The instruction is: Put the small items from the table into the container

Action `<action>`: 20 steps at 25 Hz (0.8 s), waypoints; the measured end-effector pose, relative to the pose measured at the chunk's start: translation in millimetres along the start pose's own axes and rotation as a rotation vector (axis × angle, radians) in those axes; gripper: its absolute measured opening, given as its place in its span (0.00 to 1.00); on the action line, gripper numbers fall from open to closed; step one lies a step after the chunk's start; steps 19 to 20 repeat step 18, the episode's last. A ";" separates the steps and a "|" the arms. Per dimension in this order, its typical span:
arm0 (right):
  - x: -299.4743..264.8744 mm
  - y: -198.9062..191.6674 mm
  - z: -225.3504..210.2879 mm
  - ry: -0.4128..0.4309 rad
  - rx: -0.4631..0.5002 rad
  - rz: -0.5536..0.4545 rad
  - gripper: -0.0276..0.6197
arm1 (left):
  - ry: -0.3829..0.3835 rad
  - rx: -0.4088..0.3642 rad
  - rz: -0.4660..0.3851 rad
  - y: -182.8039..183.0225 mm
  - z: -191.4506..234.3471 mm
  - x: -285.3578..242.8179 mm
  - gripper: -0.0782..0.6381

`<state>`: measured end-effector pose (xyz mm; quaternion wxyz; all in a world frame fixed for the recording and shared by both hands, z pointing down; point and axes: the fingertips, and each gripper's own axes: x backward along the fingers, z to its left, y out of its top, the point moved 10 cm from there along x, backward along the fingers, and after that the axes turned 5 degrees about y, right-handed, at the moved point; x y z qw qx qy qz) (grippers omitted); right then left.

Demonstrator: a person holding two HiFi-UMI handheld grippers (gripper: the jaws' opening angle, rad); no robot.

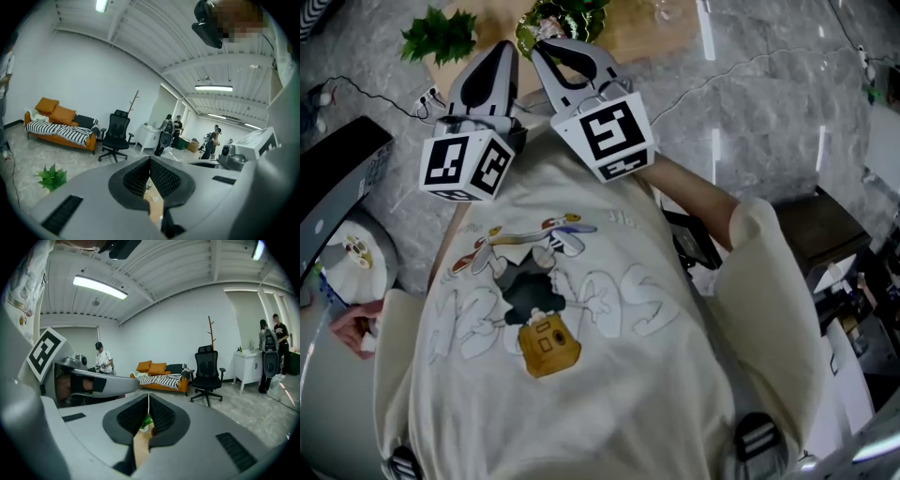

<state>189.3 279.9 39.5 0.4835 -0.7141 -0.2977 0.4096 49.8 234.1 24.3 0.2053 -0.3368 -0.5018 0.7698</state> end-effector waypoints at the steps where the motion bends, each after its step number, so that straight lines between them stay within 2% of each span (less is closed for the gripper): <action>1: 2.8 -0.8 -1.9 -0.011 0.000 -0.004 0.07 | -0.010 -0.009 -0.005 0.7 -3.1 -1.4 0.12; 10: 22.0 -9.5 -6.2 -0.108 -0.009 -0.039 0.06 | -0.022 -0.049 -0.014 -2.6 -15.7 -0.3 0.12; 20: 28.7 -8.6 -8.1 -0.120 -0.005 -0.042 0.06 | -0.038 -0.057 0.001 -1.8 -21.9 -3.5 0.12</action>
